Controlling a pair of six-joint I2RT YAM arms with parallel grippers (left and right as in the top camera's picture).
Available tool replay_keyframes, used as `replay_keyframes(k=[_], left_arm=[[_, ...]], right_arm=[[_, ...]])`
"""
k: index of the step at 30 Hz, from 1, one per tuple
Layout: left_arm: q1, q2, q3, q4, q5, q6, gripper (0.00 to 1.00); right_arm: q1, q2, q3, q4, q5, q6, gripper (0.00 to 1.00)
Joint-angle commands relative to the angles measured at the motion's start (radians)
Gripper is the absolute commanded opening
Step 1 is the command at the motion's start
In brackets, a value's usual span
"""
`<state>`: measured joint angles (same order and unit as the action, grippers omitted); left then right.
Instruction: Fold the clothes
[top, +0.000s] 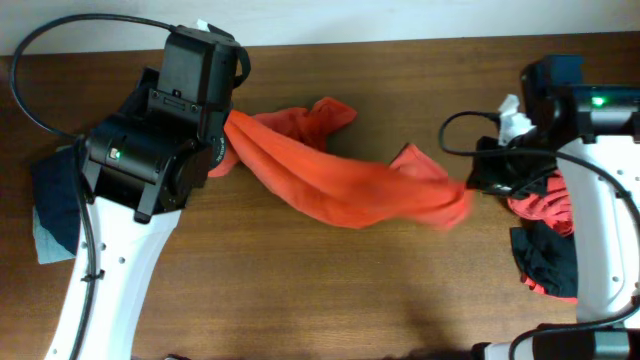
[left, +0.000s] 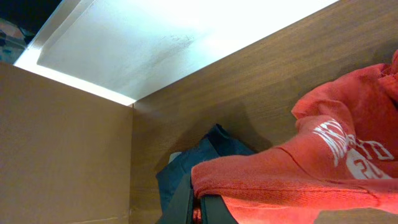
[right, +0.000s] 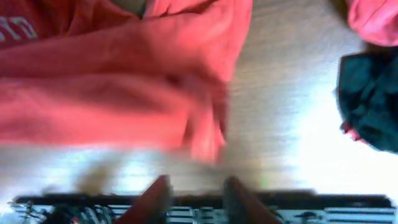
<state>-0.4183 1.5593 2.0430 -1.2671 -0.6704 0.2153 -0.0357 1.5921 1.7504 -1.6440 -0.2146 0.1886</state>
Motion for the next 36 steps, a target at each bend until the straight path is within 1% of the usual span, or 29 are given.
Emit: replay_keyframes(k=[1,5,9,11,13,14,16,19,22,24,25,29,33,34,36], left_arm=[[0.007,-0.021,0.000,0.009,-0.030,-0.019,0.00],[0.007,-0.021,0.000,0.010,-0.030,-0.019,0.00],[0.007,-0.021,0.000,0.010,-0.030,-0.019,0.00],[0.007,-0.021,0.000,0.010,-0.030,-0.019,0.00],[0.007,-0.021,0.000,0.010,-0.029,-0.019,0.00],[0.007,-0.021,0.000,0.010,-0.029,-0.019,0.00],[0.007,-0.021,0.000,0.010,-0.026,-0.019,0.00],[0.007,-0.021,0.000,0.016,-0.026,-0.019,0.00],[0.007,-0.021,0.000,0.017,-0.026,-0.019,0.00],[0.007,-0.021,0.000,0.018,-0.026,-0.019,0.00],[0.007,-0.021,0.000,0.018,-0.025,-0.019,0.00],[0.007,-0.021,0.000,0.017,-0.004,-0.020,0.00],[0.007,-0.021,0.000,0.017,0.005,-0.019,0.00],[0.007,-0.021,0.000,0.017,0.005,-0.019,0.00],[0.007,-0.021,0.000,0.017,0.005,-0.019,0.00]], right_arm=[[0.037,-0.015,0.004,-0.015,-0.010,0.003,0.48],[0.037,-0.015,0.004,-0.010,0.000,0.003,0.49],[0.043,-0.014,-0.041,0.118,0.000,-0.016,0.51],[0.057,-0.013,-0.085,0.180,-0.033,-0.083,0.51],[0.091,-0.010,-0.174,0.255,-0.125,-0.196,0.51],[0.105,-0.008,-0.207,0.278,-0.142,-0.221,0.52],[0.150,0.007,-0.315,0.378,-0.167,-0.270,0.52],[0.215,0.027,-0.440,0.511,-0.321,-0.398,0.52],[0.297,0.051,-0.542,0.663,-0.339,-0.389,0.53],[0.330,0.068,-0.563,0.712,-0.339,-0.366,0.55],[0.358,0.089,-0.572,0.753,-0.333,-0.346,0.57],[0.401,0.152,-0.572,0.834,-0.315,-0.289,0.59],[0.422,0.232,-0.572,0.892,-0.268,-0.231,0.60],[0.422,0.252,-0.572,0.893,-0.276,-0.229,0.59],[0.423,0.278,-0.572,0.888,-0.312,-0.228,0.50]])
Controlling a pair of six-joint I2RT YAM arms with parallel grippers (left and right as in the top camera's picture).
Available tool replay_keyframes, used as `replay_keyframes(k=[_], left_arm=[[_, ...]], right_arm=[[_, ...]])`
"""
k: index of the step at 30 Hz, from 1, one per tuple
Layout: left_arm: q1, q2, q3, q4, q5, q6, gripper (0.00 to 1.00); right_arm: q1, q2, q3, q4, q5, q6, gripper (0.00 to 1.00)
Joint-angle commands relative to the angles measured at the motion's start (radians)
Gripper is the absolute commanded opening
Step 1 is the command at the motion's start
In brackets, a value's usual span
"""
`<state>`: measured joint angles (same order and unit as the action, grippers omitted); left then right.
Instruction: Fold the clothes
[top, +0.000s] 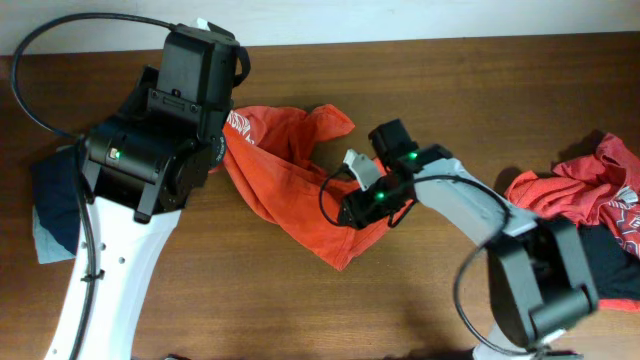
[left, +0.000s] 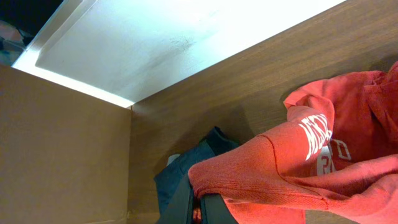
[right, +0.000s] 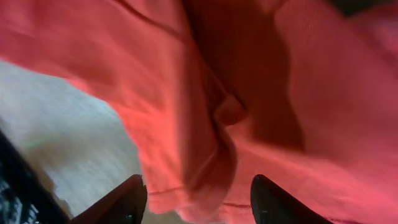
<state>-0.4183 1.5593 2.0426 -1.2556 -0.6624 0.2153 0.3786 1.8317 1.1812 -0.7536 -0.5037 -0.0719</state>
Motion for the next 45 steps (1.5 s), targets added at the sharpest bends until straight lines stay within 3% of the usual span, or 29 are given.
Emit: replay_keyframes(k=[1,3,5,10,12,16,18,22,25,32,38,45], left_arm=[[0.007,-0.021,0.000,0.005,-0.003,-0.019,0.00],[0.007,-0.021,0.000,0.005,-0.003,-0.019,0.00],[0.007,-0.021,0.000,0.005,-0.003,-0.019,0.00],[0.007,-0.021,0.000,0.005,-0.005,-0.005,0.00],[0.007,-0.021,0.000,0.005,-0.008,-0.001,0.00],[0.007,-0.021,0.000,0.006,-0.008,-0.001,0.00],[0.007,-0.021,0.000,0.006,-0.008,-0.001,0.00],[0.007,-0.021,0.000,0.006,-0.037,-0.002,0.00],[0.007,-0.021,0.000,0.006,-0.076,-0.002,0.01],[0.013,-0.021,0.000,0.017,-0.079,-0.002,0.00],[0.020,-0.021,0.000,0.036,-0.079,-0.002,0.00],[0.020,-0.021,0.000,0.040,-0.079,-0.001,0.00]], right_arm=[[0.009,0.042,-0.003,-0.004,-0.037,0.032,0.44],[0.009,0.029,-0.001,-0.013,-0.066,0.032,0.19],[-0.002,-0.014,0.016,-0.042,-0.089,0.032,0.04],[-0.068,-0.188,0.088,-0.121,-0.013,0.029,0.04],[-0.102,-0.261,0.127,-0.169,0.101,0.031,0.04],[-0.189,-0.408,0.194,-0.239,0.534,0.207,0.04],[-0.227,-0.454,0.201,-0.239,0.626,0.269,0.04],[-0.307,-0.526,0.201,-0.219,0.649,0.273,0.04],[-0.370,-0.556,0.201,-0.222,0.694,0.355,0.04],[-0.476,-0.586,0.223,-0.223,0.676,0.369,0.04],[-0.476,-0.586,0.238,-0.238,0.362,0.282,0.04],[-0.460,-0.584,0.237,-0.498,0.068,0.194,0.04]])
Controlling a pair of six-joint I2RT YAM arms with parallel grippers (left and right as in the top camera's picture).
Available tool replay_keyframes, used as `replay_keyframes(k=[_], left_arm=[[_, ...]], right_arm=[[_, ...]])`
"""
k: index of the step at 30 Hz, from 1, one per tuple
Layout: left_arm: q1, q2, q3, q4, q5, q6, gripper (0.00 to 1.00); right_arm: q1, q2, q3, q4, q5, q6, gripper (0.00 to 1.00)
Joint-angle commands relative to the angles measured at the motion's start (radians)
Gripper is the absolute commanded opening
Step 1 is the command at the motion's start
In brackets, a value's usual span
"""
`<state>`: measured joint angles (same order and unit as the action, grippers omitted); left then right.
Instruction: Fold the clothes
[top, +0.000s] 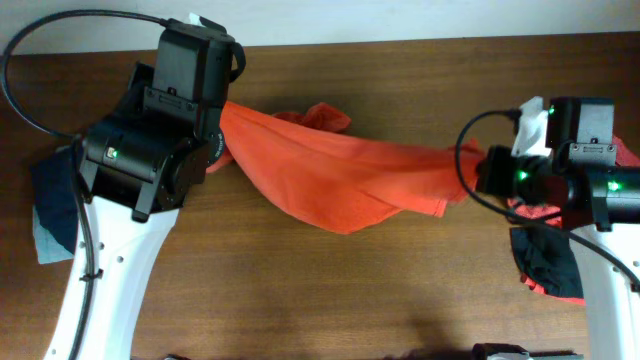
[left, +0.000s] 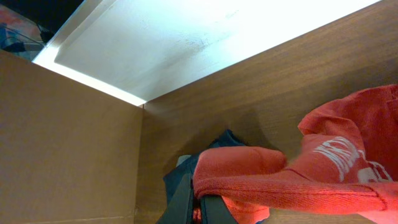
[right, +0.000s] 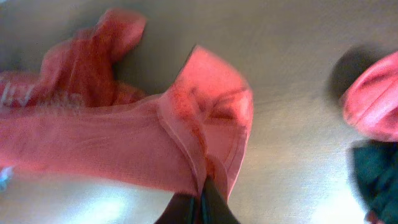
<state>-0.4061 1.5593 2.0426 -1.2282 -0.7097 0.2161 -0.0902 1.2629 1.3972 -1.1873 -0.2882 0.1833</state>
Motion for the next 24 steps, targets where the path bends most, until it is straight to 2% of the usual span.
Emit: replay_keyframes(k=[1,5,10,15,18,20,24], left_arm=[[0.008,-0.021,0.000,0.017,-0.032,-0.002,0.00],[0.008,-0.021,0.000,0.048,-0.031,-0.002,0.00],[0.008,-0.021,0.000,0.070,-0.005,-0.002,0.00],[0.008,-0.021,0.000,0.069,-0.005,-0.002,0.00],[0.008,-0.021,0.000,0.069,-0.005,-0.002,0.00],[0.008,-0.021,0.000,0.069,-0.005,-0.002,0.00],[0.008,-0.021,0.000,0.069,-0.003,-0.002,0.00]], right_arm=[[0.020,-0.016,0.020,-0.097,-0.147,-0.069,0.04],[0.122,-0.013,-0.009,-0.161,-0.154,-0.075,0.04],[0.385,0.051,-0.096,-0.085,-0.153,-0.071,0.05],[0.515,0.151,-0.130,-0.073,-0.153,-0.071,0.05],[0.575,0.210,-0.134,-0.093,-0.102,-0.072,0.23],[0.585,0.214,-0.134,-0.093,-0.013,-0.058,0.43],[0.563,0.214,-0.134,-0.069,0.061,0.001,0.57]])
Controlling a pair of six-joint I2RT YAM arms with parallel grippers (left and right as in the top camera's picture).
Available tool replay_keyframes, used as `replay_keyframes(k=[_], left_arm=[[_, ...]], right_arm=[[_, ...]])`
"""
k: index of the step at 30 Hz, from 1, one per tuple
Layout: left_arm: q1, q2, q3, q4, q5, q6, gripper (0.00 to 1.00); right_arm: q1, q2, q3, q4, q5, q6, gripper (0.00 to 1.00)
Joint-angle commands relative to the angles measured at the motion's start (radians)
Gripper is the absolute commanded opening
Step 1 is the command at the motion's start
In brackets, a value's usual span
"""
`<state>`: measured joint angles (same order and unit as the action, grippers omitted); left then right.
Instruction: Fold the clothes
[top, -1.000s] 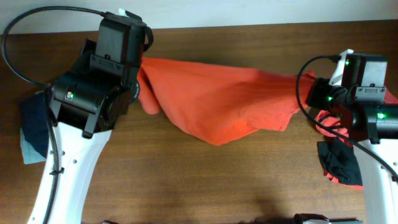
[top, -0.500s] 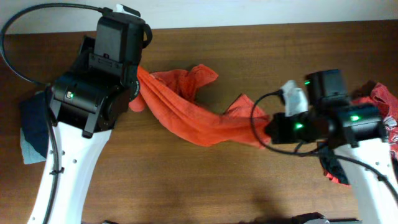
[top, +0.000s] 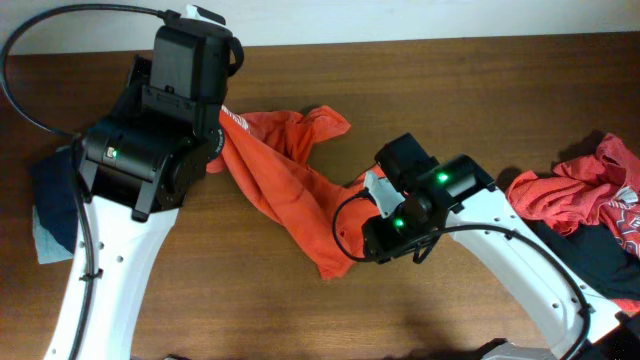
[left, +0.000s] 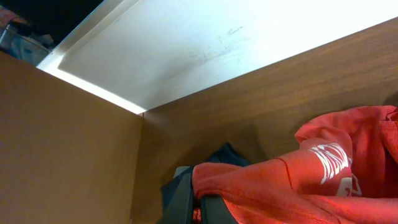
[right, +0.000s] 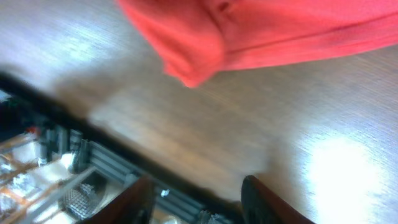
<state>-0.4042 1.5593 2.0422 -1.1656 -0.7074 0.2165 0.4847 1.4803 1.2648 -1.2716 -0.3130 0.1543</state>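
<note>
An orange-red shirt (top: 285, 175) with white lettering lies in a slack band on the wooden table (top: 450, 90), running from the upper left down to a folded end near the middle. My left gripper (left: 199, 208) is shut on the shirt's upper left edge; in the overhead view the left arm's housing (top: 160, 130) hides it. My right gripper (right: 199, 190) is open with bare wood between its fingers (right: 140, 196). It hovers just right of the shirt's lower end (right: 186, 68), and overhead it shows at the table's middle (top: 368, 243).
A heap of red and dark clothes (top: 585, 205) lies at the right edge. A dark blue garment (top: 52, 200) sits at the far left under the left arm. A cardboard wall (left: 62, 143) stands beside it. A white wall (left: 205, 43) runs behind the table.
My right gripper was shut on the shirt's right end with the cloth pulled taut toward the right. Now it is open at the table's middle and the shirt hangs slack from the left gripper.
The shirt first reached across from my left gripper to the right one at the right side. Then the right gripper was open over the slack shirt at the middle. Then it held an end, stretched rightward. Now it has let go again.
</note>
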Motion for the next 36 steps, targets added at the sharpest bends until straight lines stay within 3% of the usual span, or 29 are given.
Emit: replay_keyframes(k=[1,6,13,22,28,36], left_arm=[[0.006,-0.021,0.001,0.006,-0.003,-0.003,0.00],[0.006,-0.021,0.001,0.006,0.012,-0.002,0.00],[0.006,-0.021,0.001,0.006,0.012,-0.002,0.00],[0.006,-0.021,0.001,0.006,0.015,-0.002,0.00],[0.006,-0.021,0.001,0.006,0.039,-0.002,0.00],[0.005,-0.021,0.001,0.006,0.039,-0.002,0.00]], right_arm=[[-0.019,-0.003,-0.002,0.028,0.086,0.031,0.60],[-0.034,0.027,-0.025,0.106,0.073,0.025,0.62],[-0.034,0.243,-0.065,0.216,-0.026,-0.105,0.51],[-0.034,0.430,-0.065,0.421,-0.174,-0.137,0.51],[-0.034,0.444,-0.064,0.501,-0.263,-0.088,0.56],[-0.033,0.476,-0.064,0.576,-0.251,0.031,0.54]])
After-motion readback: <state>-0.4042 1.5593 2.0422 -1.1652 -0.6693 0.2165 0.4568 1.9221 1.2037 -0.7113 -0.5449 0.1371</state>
